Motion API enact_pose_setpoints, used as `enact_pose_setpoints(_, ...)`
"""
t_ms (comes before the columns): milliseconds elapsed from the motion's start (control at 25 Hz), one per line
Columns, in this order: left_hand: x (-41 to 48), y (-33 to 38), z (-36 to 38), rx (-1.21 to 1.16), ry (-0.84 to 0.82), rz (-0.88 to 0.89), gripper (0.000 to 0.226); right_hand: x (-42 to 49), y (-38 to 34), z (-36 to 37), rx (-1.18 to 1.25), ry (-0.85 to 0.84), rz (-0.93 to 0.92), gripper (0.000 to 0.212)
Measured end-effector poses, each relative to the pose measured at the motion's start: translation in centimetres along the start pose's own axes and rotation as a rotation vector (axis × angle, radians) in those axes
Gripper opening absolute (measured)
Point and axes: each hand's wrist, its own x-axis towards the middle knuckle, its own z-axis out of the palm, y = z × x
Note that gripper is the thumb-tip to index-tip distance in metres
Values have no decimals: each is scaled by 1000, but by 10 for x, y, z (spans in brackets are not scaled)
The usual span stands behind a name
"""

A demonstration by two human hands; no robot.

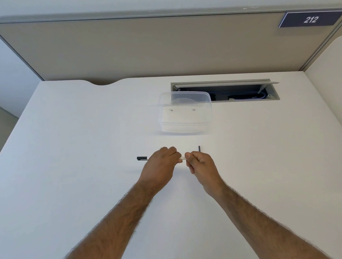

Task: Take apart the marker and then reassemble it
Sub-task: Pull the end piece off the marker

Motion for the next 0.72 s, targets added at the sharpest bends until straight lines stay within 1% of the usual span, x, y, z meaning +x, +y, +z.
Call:
enact_pose_setpoints(80, 1, 0, 1, 28, 6, -1, 11, 2, -3, 1, 70, -14, 71, 40)
enact_pose_setpoints(120, 2, -1, 1, 15, -9, -21, 12, 3, -3, 0, 62, -25, 87, 41)
enact_pose_setpoints(200, 3, -5, 3, -54, -52, -66, 16, 5, -4, -2, -6, -60, 79, 42)
enact_pose_setpoints(280, 3, -8, 3, -109, -84, -91, 19, 8, -3, -4, -23, -87, 59, 39)
enact_pose_setpoints(400, 4, -8, -1, -125, -99, -114, 18, 10, -4, -8, 6, -65, -19, 17)
enact_pose_setpoints(480, 5, -5, -4, -143, -107, -142, 16, 13, -6, -10, 37, -91, -58, 8)
enact_pose_setpoints(560, 6, -3, -7, -176, -119, -173, 16, 15, -6, -12, 52, -117, -71, 6)
enact_pose_setpoints(720, 7, 2, -13, -209, -136, -221, 15, 16, -5, -14, 89, -122, -67, 15)
